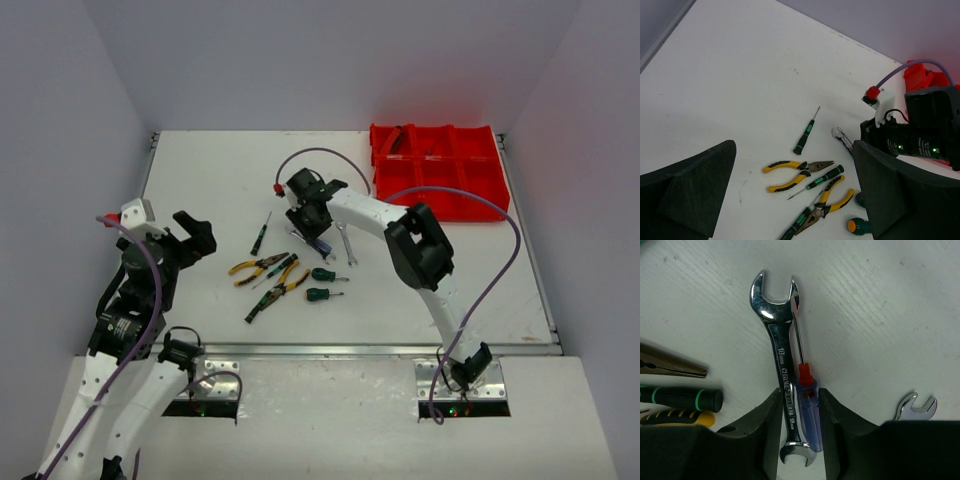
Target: Sort the tools into containers
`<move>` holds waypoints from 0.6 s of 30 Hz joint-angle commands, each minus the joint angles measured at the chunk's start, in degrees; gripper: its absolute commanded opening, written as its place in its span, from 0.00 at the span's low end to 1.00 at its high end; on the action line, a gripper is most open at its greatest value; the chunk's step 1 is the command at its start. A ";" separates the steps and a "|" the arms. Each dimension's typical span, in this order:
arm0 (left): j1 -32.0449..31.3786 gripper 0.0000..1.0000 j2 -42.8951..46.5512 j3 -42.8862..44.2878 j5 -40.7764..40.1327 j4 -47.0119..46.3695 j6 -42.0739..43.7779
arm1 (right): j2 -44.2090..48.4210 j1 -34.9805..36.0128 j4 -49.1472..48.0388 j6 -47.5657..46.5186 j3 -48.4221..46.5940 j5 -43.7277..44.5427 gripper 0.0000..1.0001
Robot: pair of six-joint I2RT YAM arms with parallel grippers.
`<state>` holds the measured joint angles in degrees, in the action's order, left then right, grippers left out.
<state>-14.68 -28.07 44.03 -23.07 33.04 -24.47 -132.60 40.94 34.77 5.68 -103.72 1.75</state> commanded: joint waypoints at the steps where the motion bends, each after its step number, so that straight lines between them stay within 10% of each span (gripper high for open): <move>1: -0.54 1.00 -0.31 1.16 1.09 -2.08 0.28 | 0.98 0.38 -1.10 -1.48 -1.92 2.11 0.32; 18: -0.53 1.00 -0.14 0.90 2.42 -2.54 0.83 | 0.43 -1.83 -1.39 -1.59 2.10 4.27 0.21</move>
<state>-14.68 -28.12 44.03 -21.39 32.96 -24.27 -132.62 39.98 33.98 4.74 -102.94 4.48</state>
